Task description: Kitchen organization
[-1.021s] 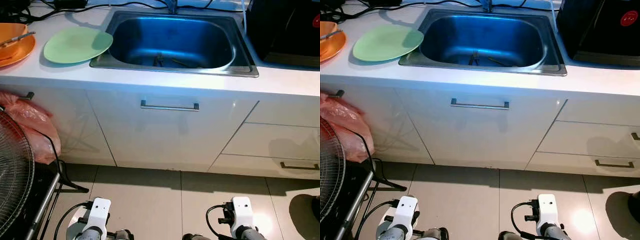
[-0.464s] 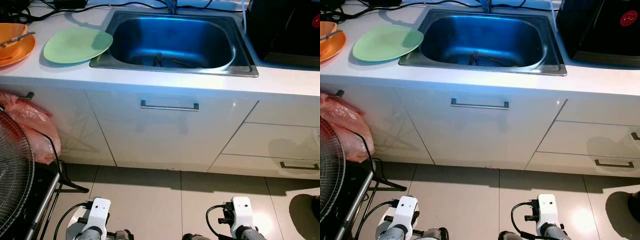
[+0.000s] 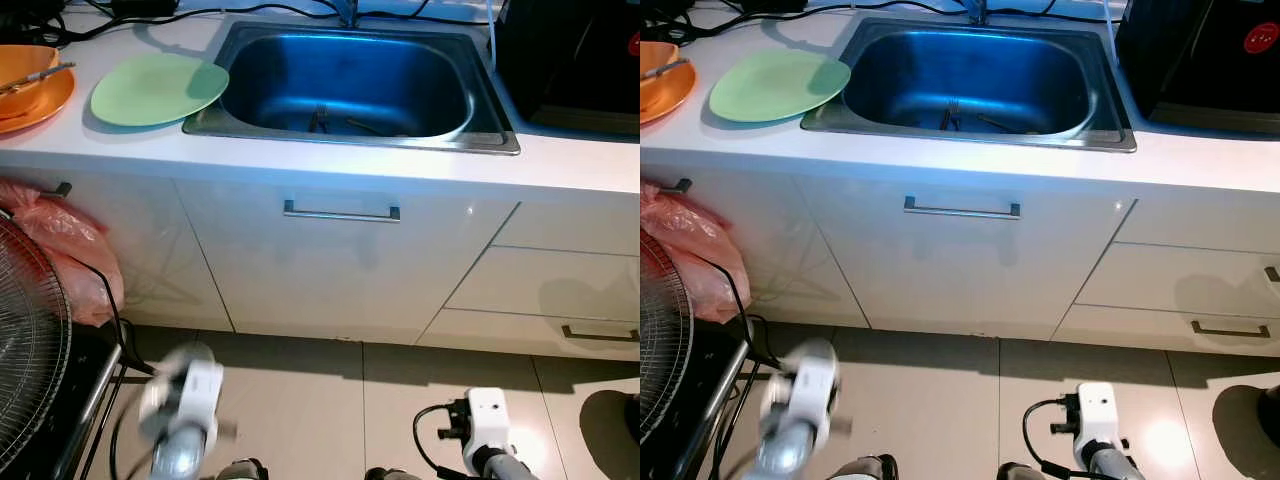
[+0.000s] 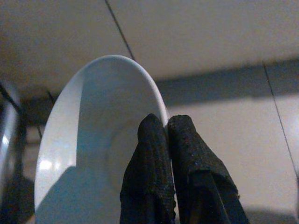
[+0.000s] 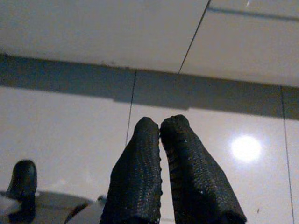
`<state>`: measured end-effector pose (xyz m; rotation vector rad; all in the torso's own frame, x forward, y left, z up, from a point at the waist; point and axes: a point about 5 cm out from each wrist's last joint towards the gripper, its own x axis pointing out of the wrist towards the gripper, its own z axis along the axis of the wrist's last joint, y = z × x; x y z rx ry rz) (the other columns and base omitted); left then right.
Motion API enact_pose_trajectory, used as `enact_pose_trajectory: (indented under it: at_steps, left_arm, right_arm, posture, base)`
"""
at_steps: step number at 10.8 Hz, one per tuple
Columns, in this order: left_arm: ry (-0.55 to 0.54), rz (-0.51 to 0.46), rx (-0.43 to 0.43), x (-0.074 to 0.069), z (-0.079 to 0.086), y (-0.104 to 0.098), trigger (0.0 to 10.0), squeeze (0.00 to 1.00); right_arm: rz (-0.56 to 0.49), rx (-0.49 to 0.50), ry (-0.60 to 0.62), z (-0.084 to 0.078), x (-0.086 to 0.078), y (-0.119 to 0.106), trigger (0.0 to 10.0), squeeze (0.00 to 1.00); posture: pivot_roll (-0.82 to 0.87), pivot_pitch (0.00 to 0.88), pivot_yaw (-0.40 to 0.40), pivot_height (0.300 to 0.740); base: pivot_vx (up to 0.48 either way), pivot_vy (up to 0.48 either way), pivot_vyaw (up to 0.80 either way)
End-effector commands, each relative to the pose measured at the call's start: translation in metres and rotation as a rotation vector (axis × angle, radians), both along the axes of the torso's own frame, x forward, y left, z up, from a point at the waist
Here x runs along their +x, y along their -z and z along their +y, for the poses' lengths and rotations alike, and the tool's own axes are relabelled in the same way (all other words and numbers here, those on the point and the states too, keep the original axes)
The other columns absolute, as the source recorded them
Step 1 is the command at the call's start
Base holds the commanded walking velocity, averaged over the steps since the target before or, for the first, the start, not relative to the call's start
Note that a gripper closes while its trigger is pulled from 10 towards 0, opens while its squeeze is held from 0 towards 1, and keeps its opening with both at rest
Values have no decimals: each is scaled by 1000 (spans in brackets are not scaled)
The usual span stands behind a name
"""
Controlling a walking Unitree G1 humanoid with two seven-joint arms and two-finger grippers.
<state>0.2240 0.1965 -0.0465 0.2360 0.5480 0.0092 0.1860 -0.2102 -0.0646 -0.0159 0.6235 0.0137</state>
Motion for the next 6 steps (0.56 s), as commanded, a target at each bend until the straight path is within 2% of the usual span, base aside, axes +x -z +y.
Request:
enact_pose_trajectory:
  at_steps: [1, 2, 4, 5, 6]
  left_arm:
    - [13, -81, 25, 10, -2, -10, 10000, 0]
    - [86, -252, 62, 35, -15, -35, 10000, 0]
    - [127, -417, 114, 56, -27, -63, 10000, 0]
    - [136, -536, 125, 69, -35, -85, 10000, 0]
    - [147, -576, 124, 71, -38, -91, 10000, 0]
  right_arm:
    - [-28, 0, 26, -3, -3, -1, 10000, 0]
    - [-104, -2, 28, -3, 0, -7, 10000, 0]
    - [-379, -47, -31, 1, 77, -64, 10000, 0]
    - [-502, -27, -37, 4, 100, -90, 10000, 0]
    - [-551, -7, -37, 5, 106, -99, 10000, 0]
  posture:
    - [51, 122, 2, 740]
    - [55, 130, 0, 740]
    - [61, 138, 1, 740]
    - [59, 141, 2, 740]
    - [59, 142, 2, 740]
  base:
    - [0, 0, 0]
    - [0, 0, 0]
    - [0, 0, 0]
    - [0, 0, 0]
    - [0, 0, 0]
